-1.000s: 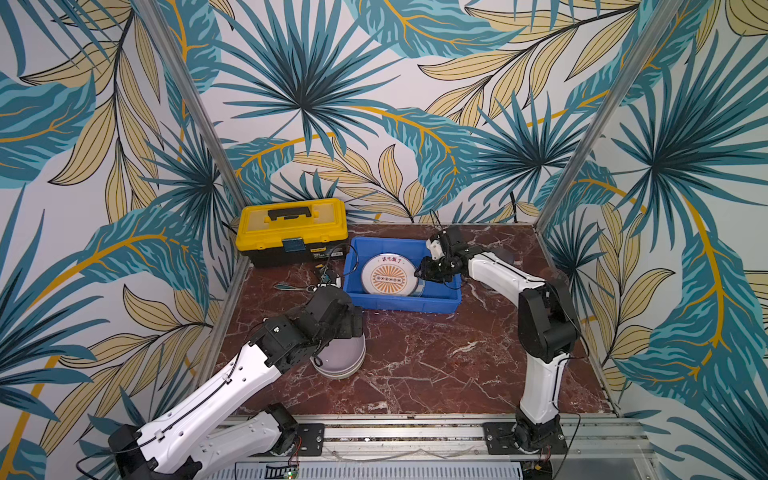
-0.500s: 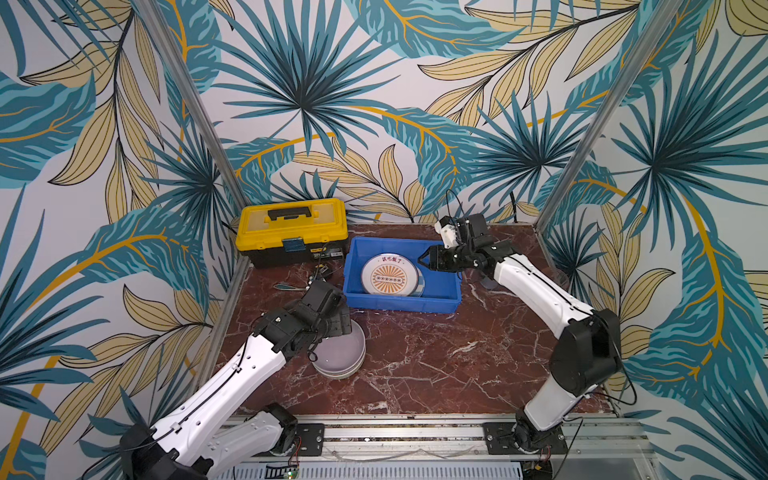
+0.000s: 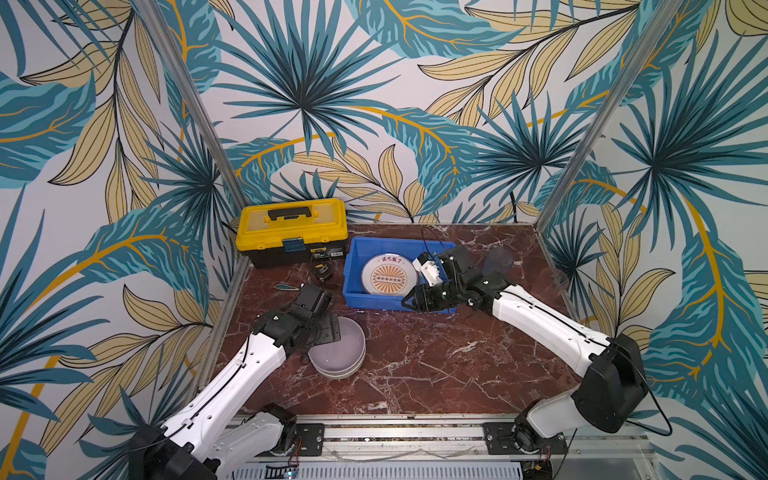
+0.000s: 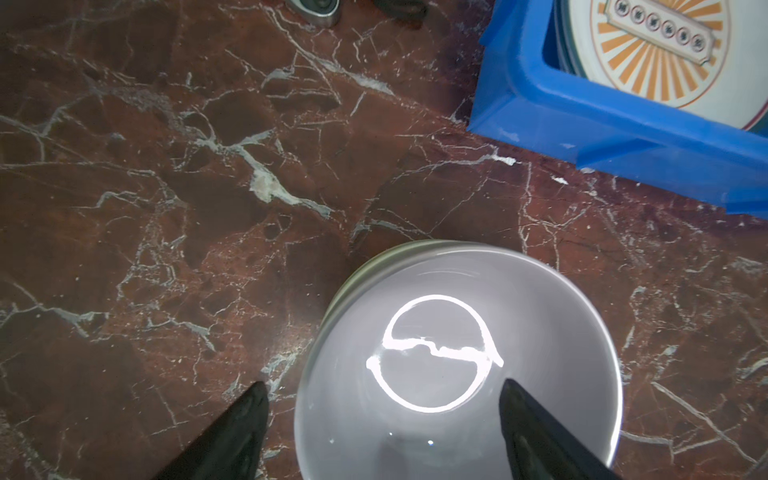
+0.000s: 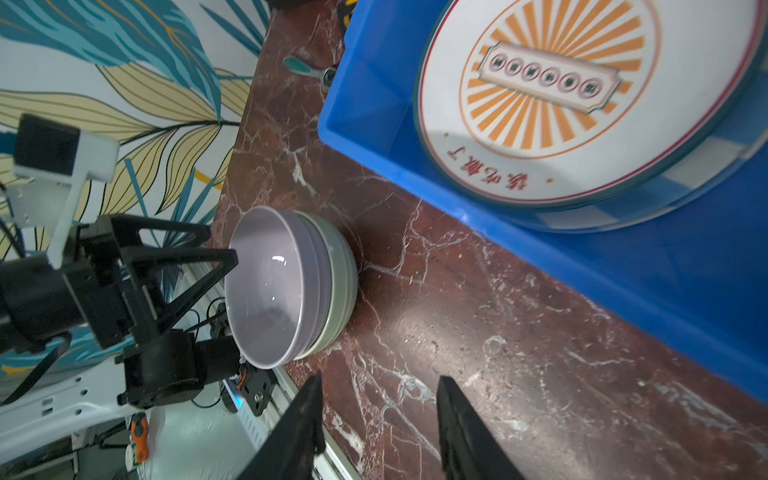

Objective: Place the mixed dishes into the plastic bin
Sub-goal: 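Move the right gripper toward the grey bowls beside the left gripper, then grip the lavender bowl rim with both grippers from opposite sides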

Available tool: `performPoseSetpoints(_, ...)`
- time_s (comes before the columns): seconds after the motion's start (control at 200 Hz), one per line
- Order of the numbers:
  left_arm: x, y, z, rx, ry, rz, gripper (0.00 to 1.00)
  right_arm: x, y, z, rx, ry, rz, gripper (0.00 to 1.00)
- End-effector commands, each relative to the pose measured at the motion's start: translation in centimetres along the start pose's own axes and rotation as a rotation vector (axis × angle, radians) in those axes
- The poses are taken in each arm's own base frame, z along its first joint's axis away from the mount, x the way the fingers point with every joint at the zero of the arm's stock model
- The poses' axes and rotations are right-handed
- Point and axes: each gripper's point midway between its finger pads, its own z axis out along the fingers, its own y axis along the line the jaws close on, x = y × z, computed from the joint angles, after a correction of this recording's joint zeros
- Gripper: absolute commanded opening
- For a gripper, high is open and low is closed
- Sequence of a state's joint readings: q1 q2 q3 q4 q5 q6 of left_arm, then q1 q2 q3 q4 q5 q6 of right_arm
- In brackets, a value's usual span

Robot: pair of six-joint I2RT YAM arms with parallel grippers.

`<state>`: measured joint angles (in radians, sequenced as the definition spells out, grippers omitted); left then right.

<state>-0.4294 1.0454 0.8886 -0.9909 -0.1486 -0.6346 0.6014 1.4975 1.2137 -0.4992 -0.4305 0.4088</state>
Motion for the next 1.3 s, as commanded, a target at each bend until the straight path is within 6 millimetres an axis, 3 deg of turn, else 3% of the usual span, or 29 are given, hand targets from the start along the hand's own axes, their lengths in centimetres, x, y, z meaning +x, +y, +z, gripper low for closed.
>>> performPoseSetpoints(0.0,0.8,1.0,0.7,-0.043,0.032,0.011,0.86,1.6,0.5,0.9,0.01,0.015,0.02,0.47)
performPoseSetpoints(0.26,1.1,1.5,2.3,-0.107,0.085,0.018,0.79,3.7,2.1,4.5,-0.015,0.073,0.031,0.46)
performPoseSetpoints(0.446,1.8,1.0,3.7,-0.122,0.164,0.024,0.63,4.0,2.7,5.7,-0.019,0.085,0.029,0.45)
performPoseSetpoints(0.741,2.0,0.2,3.5,-0.074,0.167,0.011,0.34,4.5,2.0,6.1,0.004,0.09,0.038,0.44)
performPoseSetpoints(0.992,2.4,-3.0,3.9,0.108,0.192,-0.005,0.19,4.6,1.8,6.0,0.016,0.088,0.049,0.44)
performPoseSetpoints(1.292,2.4,-5.7,4.3,0.22,0.203,-0.022,0.15,6.0,0.0,4.8,0.117,0.108,0.055,0.44)
